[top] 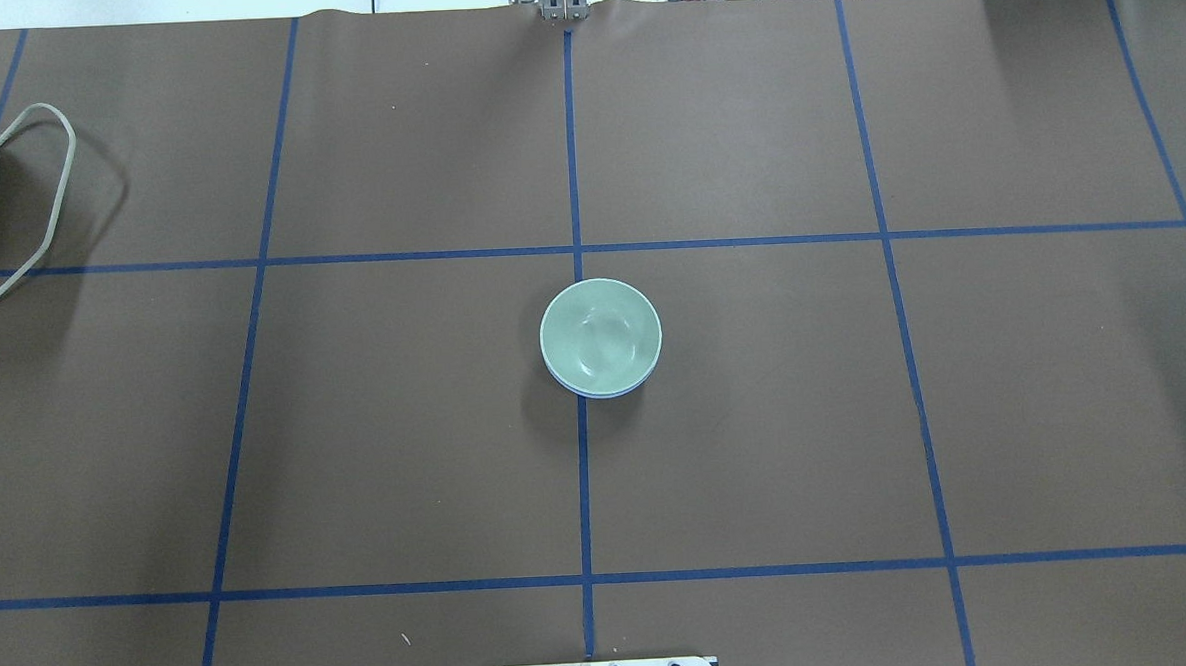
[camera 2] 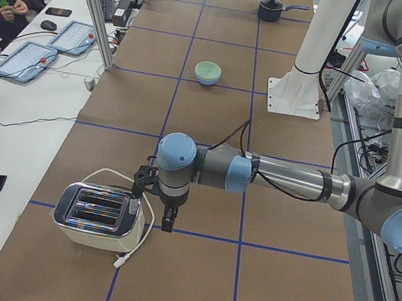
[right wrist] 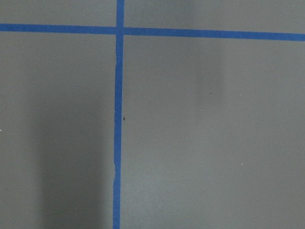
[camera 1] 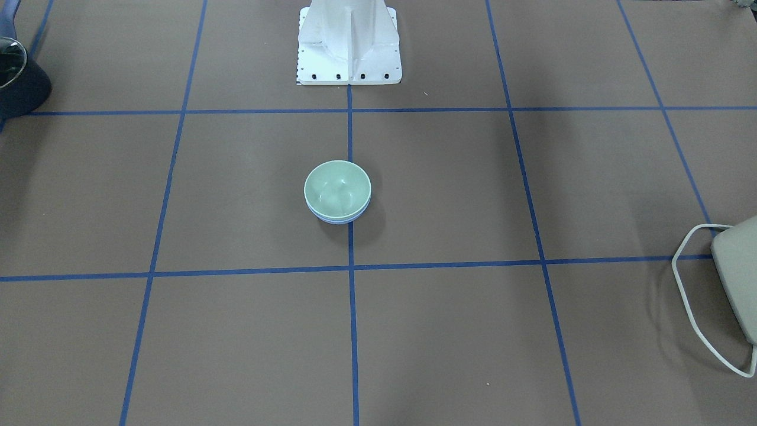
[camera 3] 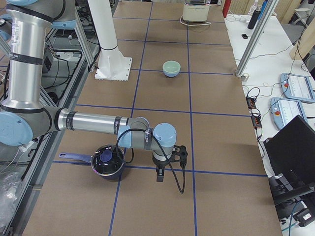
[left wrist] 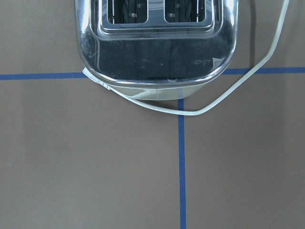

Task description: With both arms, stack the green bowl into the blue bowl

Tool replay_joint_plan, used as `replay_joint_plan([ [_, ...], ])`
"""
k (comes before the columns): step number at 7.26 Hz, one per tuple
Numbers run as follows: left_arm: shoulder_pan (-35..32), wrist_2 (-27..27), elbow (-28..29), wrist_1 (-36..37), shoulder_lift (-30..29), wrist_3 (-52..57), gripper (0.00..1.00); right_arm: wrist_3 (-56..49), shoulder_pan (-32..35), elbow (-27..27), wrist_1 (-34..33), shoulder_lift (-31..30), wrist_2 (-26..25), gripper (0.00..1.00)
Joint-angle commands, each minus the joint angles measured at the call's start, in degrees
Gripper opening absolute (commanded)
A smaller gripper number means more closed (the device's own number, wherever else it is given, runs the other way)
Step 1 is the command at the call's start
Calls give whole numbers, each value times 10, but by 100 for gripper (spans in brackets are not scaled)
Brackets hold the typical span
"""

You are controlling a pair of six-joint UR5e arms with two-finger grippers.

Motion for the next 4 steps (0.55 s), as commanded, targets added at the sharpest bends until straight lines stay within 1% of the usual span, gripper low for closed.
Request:
replay_joint_plan([
  [1,0,-1,0,0,5,0,99,0,0,0,0,0,0,100],
  [4,0,-1,0,0,9,-1,99,-1,0,1,0,0,0,100],
])
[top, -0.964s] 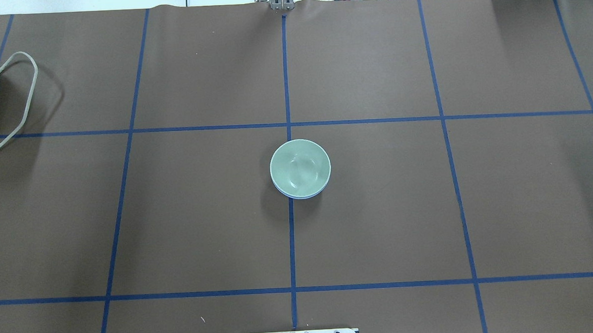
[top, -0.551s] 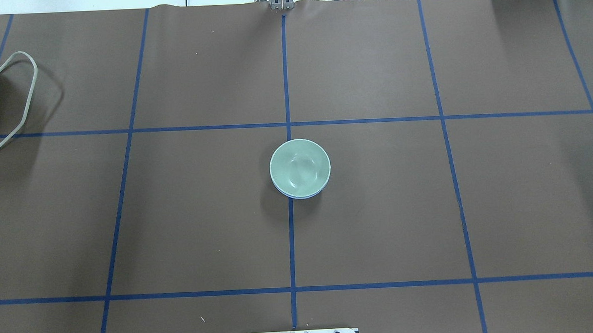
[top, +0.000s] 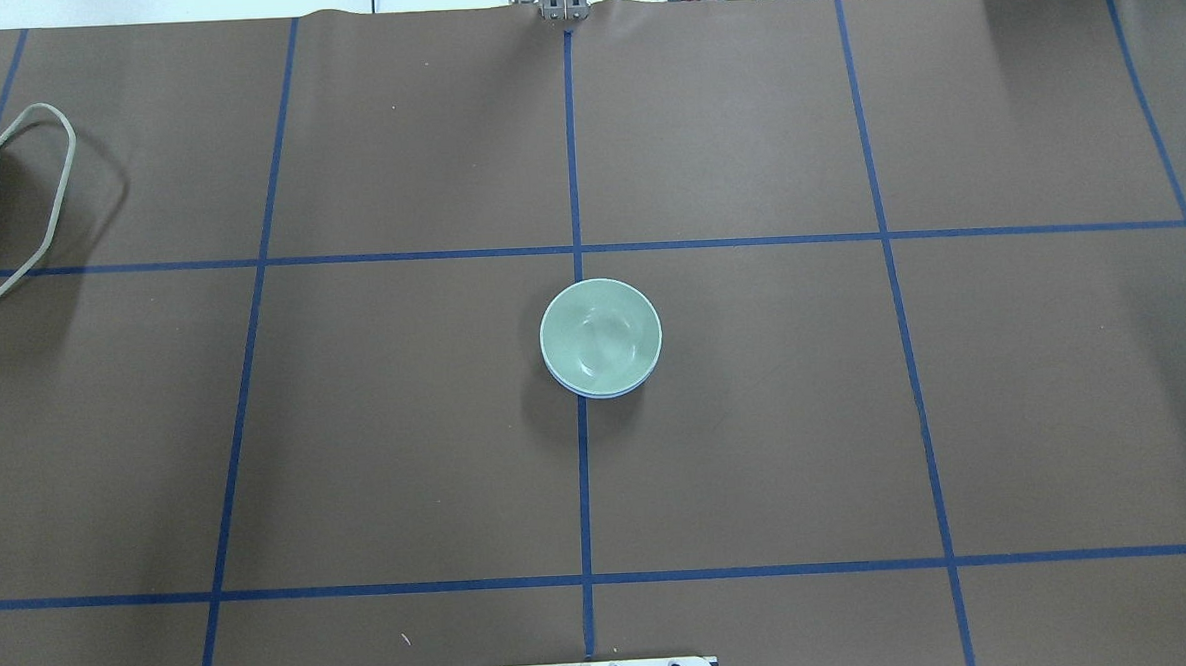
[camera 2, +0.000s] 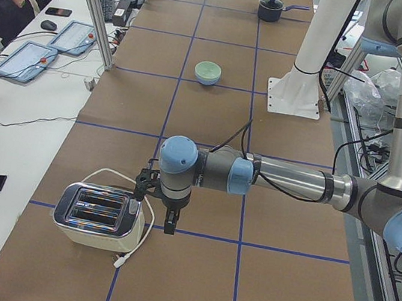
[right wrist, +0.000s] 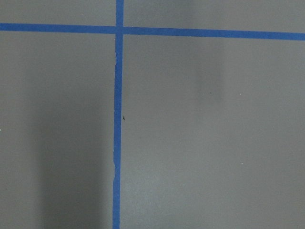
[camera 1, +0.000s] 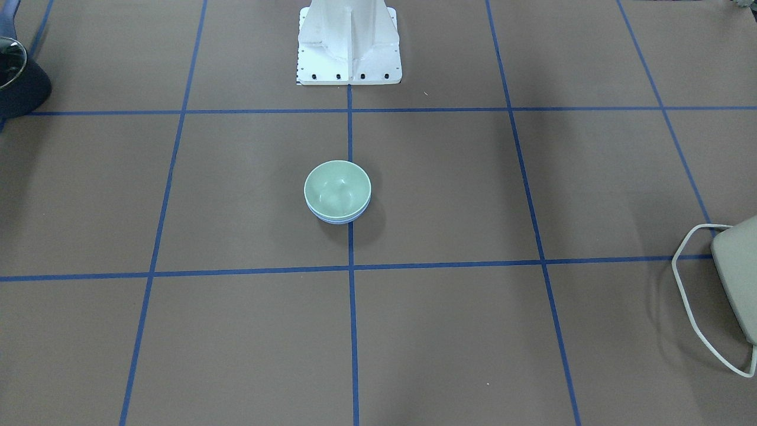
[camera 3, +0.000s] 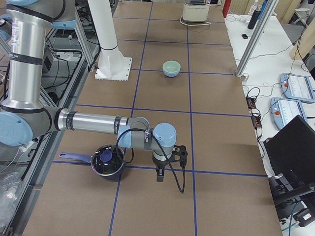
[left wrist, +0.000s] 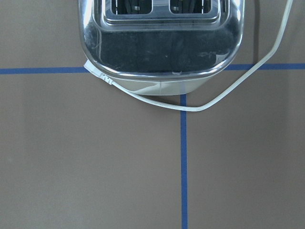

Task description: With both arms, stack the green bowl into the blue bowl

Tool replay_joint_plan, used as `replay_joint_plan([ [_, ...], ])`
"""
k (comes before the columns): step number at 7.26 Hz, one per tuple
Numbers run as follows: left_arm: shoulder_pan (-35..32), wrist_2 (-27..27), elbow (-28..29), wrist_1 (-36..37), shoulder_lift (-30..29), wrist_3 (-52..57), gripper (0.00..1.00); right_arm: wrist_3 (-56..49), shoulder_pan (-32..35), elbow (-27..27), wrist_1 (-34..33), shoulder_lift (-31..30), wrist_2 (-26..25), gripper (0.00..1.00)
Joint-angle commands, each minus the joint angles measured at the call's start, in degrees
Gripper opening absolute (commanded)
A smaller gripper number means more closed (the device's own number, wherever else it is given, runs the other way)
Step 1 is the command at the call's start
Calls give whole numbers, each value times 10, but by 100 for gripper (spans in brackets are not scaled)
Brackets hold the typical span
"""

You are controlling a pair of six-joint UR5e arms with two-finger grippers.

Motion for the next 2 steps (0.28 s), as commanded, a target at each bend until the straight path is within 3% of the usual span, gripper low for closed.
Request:
replay_joint_plan([
  [1,0,0,0,0,3,0,99,0,0,0,1,0,0,100],
  [2,0,0,0,0,3,0,99,0,0,0,1,0,0,100],
])
